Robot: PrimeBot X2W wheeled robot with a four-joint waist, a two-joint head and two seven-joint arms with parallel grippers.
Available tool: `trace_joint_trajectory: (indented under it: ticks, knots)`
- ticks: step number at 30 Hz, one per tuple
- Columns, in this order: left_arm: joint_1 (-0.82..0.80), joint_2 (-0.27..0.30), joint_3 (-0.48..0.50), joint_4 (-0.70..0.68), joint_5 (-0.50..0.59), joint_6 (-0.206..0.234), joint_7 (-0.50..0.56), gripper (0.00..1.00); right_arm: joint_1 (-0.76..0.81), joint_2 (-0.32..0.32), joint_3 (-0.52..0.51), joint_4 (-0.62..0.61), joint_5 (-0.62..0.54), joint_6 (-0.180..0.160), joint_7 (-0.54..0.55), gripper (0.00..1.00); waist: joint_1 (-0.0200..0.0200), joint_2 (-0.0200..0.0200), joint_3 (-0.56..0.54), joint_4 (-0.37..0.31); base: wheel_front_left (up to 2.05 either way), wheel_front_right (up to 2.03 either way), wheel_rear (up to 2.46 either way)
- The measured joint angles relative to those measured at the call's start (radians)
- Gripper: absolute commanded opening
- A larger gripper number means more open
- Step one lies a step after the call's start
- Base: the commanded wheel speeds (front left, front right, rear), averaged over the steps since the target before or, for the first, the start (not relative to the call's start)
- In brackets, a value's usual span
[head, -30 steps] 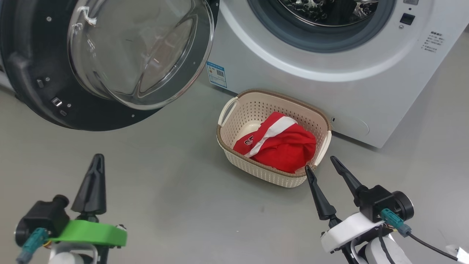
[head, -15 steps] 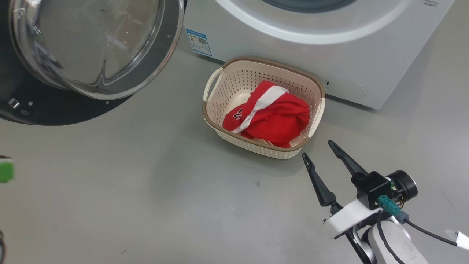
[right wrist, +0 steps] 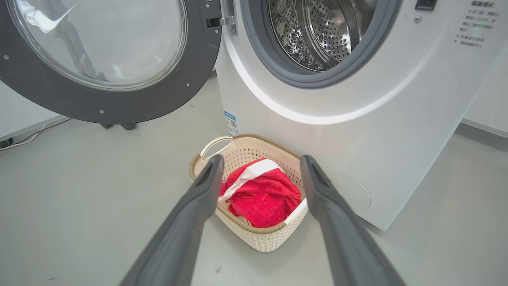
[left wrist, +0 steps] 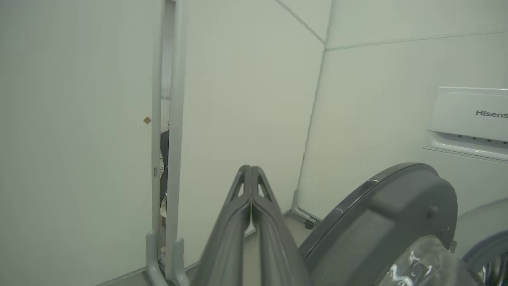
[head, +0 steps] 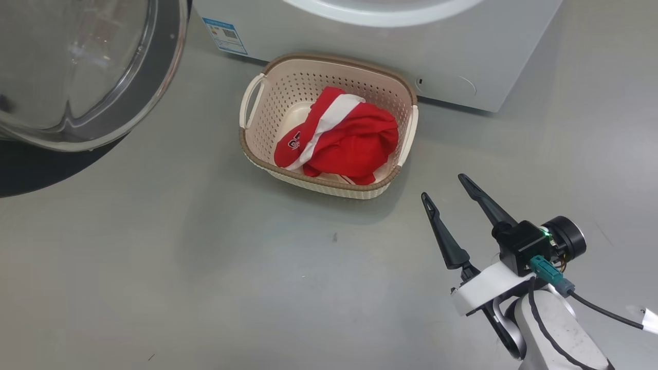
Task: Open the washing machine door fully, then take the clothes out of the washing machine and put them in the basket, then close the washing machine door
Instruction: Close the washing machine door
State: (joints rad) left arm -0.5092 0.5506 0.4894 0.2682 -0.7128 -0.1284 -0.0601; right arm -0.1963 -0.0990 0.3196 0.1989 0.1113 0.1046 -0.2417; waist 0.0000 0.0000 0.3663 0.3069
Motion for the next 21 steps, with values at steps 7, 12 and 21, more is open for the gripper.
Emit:
trace_joint_trajectory:
  ticks: [7, 12, 21]
  knots:
    - [-0.123, -0.013, 0.101, 0.217, -0.205, 0.053, 0.126, 0.00, -0.003, 0.001, 0.008, 0.009, 0.000, 0.000, 0.000, 1.00, 0.0000, 0.0000, 0.016, -0.042, 0.00, 0.00, 0.00]
    - [-0.165, 0.003, 0.171, 0.359, -0.265, 0.117, 0.210, 0.00, -0.013, 0.003, 0.015, 0.014, 0.000, 0.000, 0.000, 1.00, 0.0000, 0.0000, 0.019, -0.070, 0.00, 0.00, 0.00]
    - [-0.303, 0.004, 0.305, 0.510, -0.408, 0.222, 0.299, 0.00, -0.020, 0.003, 0.017, 0.018, 0.000, 0.007, -0.001, 1.00, 0.0000, 0.0000, 0.024, -0.093, 0.00, 0.00, 0.00]
